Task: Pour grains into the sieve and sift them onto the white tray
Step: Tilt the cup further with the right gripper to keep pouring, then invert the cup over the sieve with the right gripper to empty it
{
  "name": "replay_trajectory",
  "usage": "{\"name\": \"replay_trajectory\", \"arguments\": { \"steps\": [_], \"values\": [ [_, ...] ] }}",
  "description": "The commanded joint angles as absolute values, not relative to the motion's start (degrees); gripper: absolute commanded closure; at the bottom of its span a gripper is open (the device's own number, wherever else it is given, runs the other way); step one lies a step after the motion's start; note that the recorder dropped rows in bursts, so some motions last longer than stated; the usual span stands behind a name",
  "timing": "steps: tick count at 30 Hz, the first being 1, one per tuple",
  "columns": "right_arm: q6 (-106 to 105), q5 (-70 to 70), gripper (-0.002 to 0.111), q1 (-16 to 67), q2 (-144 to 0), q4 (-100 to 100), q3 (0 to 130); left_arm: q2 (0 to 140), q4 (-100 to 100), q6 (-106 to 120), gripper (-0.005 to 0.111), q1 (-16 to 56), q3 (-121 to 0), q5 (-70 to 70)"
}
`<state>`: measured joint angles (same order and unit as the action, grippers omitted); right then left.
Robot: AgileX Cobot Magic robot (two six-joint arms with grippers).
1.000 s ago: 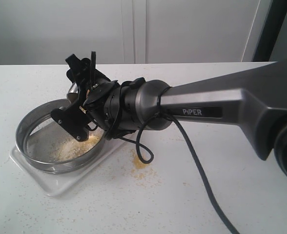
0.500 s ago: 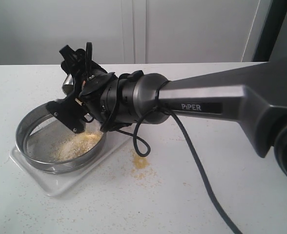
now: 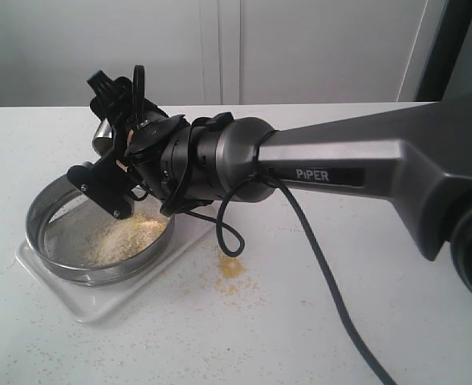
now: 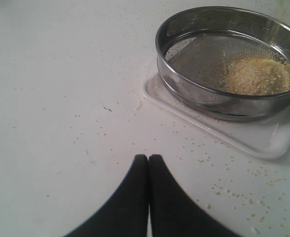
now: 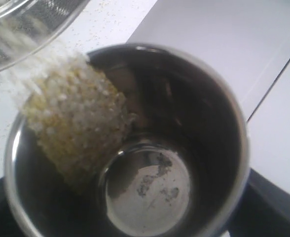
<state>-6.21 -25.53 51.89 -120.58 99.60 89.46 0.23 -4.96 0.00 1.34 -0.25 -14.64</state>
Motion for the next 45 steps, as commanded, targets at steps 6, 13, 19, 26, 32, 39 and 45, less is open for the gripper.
{"name": "replay_trajectory", "arguments": {
  "steps": [6, 13, 19, 26, 32, 39, 45],
  "values": [
    [-7.7, -26.22, 0.108, 51.94, -122.08, 99.95, 89.92, 0.0, -5.32, 0.0, 0.107, 1.27, 0.0, -14.56],
    [-8.05, -27.31, 0.108, 52.01, -123.59, 99.95, 89.92, 0.0, -5.32, 0.0, 0.107, 1.27, 0.0, -14.56],
    [-9.12, -29.69, 0.108, 53.05, -124.63, 99.95, 89.92, 0.0, -5.32, 0.0, 0.107, 1.27, 0.0, -14.56],
    [-9.12, -31.83, 0.108, 53.78, -124.66, 99.95, 89.92, 0.0, -5.32, 0.0, 0.107, 1.27, 0.0, -14.56],
    [-9.12, -33.21, 0.108, 54.74, -124.66, 99.95, 89.92, 0.0, -5.32, 0.0, 0.107, 1.27, 0.0, -14.56],
    [-9.12, -38.19, 0.108, 55.78, -124.66, 99.95, 90.06, 0.0, -5.32, 0.0, 0.107, 1.27, 0.0, -14.56],
    [-9.21, -38.73, 0.108, 56.51, -124.66, 99.95, 90.06, 0.0, -5.32, 0.0, 0.107, 1.27, 0.0, -14.56]
  ]
}}
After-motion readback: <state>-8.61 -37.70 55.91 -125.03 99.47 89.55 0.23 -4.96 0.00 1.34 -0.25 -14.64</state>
